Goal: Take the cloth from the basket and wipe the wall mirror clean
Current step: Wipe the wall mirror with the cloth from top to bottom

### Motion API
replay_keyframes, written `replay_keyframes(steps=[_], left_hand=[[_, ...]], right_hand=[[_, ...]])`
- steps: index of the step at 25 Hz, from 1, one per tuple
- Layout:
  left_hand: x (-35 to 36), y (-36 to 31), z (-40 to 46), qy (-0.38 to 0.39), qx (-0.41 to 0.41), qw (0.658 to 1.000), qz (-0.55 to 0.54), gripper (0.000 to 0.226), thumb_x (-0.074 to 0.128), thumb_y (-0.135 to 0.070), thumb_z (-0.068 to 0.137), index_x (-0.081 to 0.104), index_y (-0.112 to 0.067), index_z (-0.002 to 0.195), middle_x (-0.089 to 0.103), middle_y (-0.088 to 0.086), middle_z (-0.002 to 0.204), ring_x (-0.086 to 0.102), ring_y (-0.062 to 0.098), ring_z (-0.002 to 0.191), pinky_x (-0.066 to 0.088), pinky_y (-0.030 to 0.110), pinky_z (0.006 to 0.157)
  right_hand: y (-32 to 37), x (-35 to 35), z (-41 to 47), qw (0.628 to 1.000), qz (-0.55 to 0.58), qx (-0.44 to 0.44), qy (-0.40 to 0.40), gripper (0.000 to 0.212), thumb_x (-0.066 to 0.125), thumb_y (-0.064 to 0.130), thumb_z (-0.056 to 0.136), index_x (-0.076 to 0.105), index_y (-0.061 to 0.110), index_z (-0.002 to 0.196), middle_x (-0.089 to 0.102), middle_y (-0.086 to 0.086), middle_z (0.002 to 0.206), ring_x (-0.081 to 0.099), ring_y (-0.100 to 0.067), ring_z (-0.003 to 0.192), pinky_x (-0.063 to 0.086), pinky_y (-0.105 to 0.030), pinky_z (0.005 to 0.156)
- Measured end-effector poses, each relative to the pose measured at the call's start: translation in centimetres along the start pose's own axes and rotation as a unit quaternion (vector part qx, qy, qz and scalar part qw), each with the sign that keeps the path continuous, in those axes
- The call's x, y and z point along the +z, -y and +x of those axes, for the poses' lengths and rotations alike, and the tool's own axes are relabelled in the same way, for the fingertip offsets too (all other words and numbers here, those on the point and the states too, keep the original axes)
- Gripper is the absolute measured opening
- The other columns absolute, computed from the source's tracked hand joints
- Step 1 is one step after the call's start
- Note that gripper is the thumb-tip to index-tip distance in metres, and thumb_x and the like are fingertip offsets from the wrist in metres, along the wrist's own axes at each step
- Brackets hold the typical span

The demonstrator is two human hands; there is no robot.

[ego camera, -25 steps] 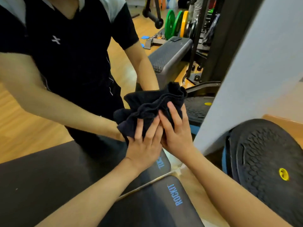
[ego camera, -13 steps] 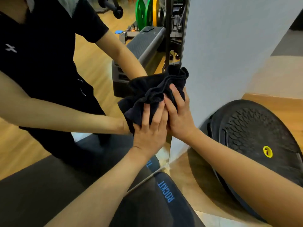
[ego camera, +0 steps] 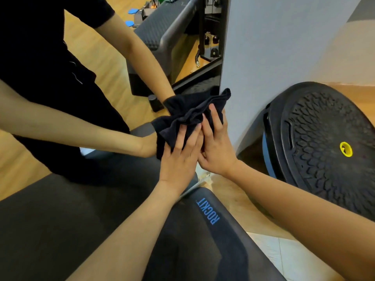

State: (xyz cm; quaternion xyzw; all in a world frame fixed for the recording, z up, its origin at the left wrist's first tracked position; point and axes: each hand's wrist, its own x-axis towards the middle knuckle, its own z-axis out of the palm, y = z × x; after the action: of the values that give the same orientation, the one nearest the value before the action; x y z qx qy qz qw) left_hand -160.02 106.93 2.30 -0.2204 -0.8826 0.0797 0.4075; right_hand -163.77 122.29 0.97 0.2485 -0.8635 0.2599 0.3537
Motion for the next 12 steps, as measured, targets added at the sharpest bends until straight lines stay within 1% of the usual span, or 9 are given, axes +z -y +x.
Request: replay_keyframes(steps=[2,3,4,5,6,9,10,12], left_hand=[[-0.6,0.9,-1.2,0.009,0.005,1.000,-0.020,0.067,0.048,-0.017,0.101,0.021,-0.012,0.162,0.014,0.004,0.165,0.003,0.033,0.153,0.044,0.050,0.113],[-1.1,1.5,-1.7,0.013,0.008,0.999,-0.031,0.065,0.042,-0.015,0.102,0.017,-0.012,0.162,0.013,0.004,0.166,0.003,0.032,0.153,0.047,0.049,0.112],[-1.7,2.3,-2.3,0.018,0.008,0.999,-0.036,0.064,0.038,-0.014,0.103,0.014,-0.012,0.163,0.013,0.004,0.166,0.002,0.032,0.153,0.047,0.049,0.112],[-2.2,3.0,-3.0,0.024,0.007,0.999,-0.041,0.065,0.036,-0.014,0.103,0.012,-0.012,0.163,0.014,0.003,0.166,0.002,0.032,0.154,0.047,0.049,0.112],[-2.5,3.3,-3.6,0.030,0.009,0.999,-0.044,0.068,0.037,-0.014,0.102,0.010,-0.011,0.164,0.014,0.003,0.166,0.001,0.031,0.154,0.046,0.049,0.112],[-4.4,6.1,-6.7,0.039,0.006,0.998,-0.044,0.080,0.048,-0.017,0.100,0.002,-0.009,0.165,0.013,0.002,0.166,0.002,0.030,0.154,0.042,0.047,0.115],[-5.3,7.5,-8.1,0.040,0.002,0.998,-0.040,0.083,0.050,-0.018,0.099,0.001,-0.010,0.165,0.013,0.002,0.166,0.003,0.029,0.154,0.042,0.047,0.115],[-7.3,10.5,-11.1,0.040,-0.004,0.999,-0.037,0.084,0.052,-0.017,0.098,0.004,-0.011,0.166,0.015,0.002,0.166,0.004,0.029,0.154,0.044,0.048,0.114]], right_hand=[[1.6,0.7,-0.4,0.999,0.012,0.035,0.036,0.080,0.063,0.032,0.096,0.029,-0.009,0.156,0.018,-0.041,0.162,0.007,-0.063,0.152,0.012,-0.071,0.124],[2.7,0.8,-0.3,0.998,0.013,0.042,0.046,0.078,0.058,0.037,0.098,0.033,-0.012,0.153,0.018,-0.041,0.161,0.006,-0.062,0.152,0.011,-0.071,0.124],[4.1,1.1,-0.2,0.998,0.012,0.039,0.052,0.078,0.055,0.039,0.099,0.032,-0.014,0.153,0.017,-0.042,0.161,0.005,-0.062,0.153,0.011,-0.072,0.123],[5.2,1.3,-0.3,0.998,0.011,0.035,0.052,0.081,0.054,0.039,0.099,0.029,-0.013,0.155,0.014,-0.042,0.161,0.004,-0.061,0.153,0.011,-0.073,0.122],[6.0,1.2,-0.4,0.998,0.011,0.031,0.045,0.085,0.056,0.038,0.098,0.021,-0.011,0.157,0.010,-0.042,0.162,0.003,-0.060,0.153,0.012,-0.075,0.121],[10.2,2.4,-0.8,0.999,0.020,0.005,0.027,0.104,0.065,0.036,0.092,-0.005,0.005,0.163,0.000,-0.035,0.164,-0.003,-0.057,0.154,0.009,-0.079,0.119],[12.2,3.1,-0.8,0.999,0.028,-0.003,0.028,0.108,0.066,0.035,0.092,-0.010,0.009,0.164,0.000,-0.033,0.164,-0.002,-0.060,0.153,0.009,-0.079,0.118],[16.3,4.7,-1.0,0.998,0.053,-0.010,0.035,0.104,0.061,0.039,0.095,-0.012,0.015,0.165,-0.001,-0.029,0.165,0.000,-0.069,0.148,0.009,-0.080,0.117]])
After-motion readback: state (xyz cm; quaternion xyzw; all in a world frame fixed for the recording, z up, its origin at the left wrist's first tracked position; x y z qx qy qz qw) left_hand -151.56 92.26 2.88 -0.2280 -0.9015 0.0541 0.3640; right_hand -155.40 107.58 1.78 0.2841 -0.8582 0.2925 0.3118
